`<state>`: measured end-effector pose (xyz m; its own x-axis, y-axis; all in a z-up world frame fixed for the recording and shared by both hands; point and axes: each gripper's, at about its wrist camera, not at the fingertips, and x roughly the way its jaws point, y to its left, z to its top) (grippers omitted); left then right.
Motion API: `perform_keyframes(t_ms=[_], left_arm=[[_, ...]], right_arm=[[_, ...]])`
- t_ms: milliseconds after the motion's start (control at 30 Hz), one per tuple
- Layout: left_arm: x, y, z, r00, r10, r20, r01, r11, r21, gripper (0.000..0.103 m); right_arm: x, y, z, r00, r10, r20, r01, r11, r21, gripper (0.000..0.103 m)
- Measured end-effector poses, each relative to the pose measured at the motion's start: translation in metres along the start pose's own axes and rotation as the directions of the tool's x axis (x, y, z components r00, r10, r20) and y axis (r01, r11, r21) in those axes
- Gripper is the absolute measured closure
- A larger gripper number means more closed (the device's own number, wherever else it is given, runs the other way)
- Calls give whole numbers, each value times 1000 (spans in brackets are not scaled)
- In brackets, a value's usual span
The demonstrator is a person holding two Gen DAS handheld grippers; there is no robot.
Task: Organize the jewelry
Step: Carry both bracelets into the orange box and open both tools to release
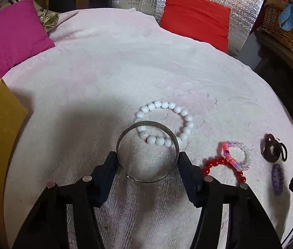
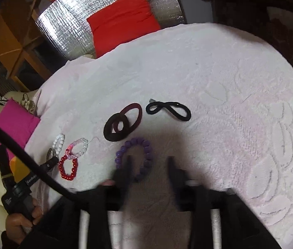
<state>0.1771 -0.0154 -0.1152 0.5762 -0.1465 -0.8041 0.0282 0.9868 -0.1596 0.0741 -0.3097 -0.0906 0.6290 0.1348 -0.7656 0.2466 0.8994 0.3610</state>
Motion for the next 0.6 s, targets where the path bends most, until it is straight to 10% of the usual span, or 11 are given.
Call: perform_keyframes(t_ms=[100, 367, 600], left_arm=[[-6, 3, -5, 1000, -4, 1, 4, 1000, 15, 43], [-56, -10, -21, 992, 61, 114, -79, 983, 165, 43], [-126, 5, -23, 953, 126, 276, -172, 974, 149, 43]], right_arm=[[6, 12, 0, 1000, 3, 24, -1, 999, -49, 37], [42, 51, -8, 970, -231, 75, 243, 933, -265, 92], [10, 88, -18, 992, -71, 102, 97, 956, -276, 93]])
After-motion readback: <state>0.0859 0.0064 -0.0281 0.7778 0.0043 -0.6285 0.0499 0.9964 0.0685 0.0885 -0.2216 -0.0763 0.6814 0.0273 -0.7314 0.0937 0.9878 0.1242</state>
